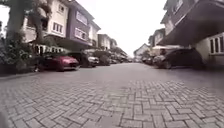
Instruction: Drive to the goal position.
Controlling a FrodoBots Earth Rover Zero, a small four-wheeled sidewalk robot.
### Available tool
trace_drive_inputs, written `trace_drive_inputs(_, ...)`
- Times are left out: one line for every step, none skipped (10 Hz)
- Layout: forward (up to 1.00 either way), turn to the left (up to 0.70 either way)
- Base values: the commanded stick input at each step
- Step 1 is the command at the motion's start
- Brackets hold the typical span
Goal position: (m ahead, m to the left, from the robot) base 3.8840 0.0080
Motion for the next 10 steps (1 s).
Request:
trace_drive_inputs(0.70,0.00)
trace_drive_inputs(0.70,0.00)
trace_drive_inputs(0.70,0.00)
trace_drive_inputs(0.70,0.00)
trace_drive_inputs(0.70,0.00)
trace_drive_inputs(0.70,0.00)
trace_drive_inputs(0.70,0.00)
trace_drive_inputs(0.70,0.00)
trace_drive_inputs(0.70,0.00)
trace_drive_inputs(0.70,0.00)
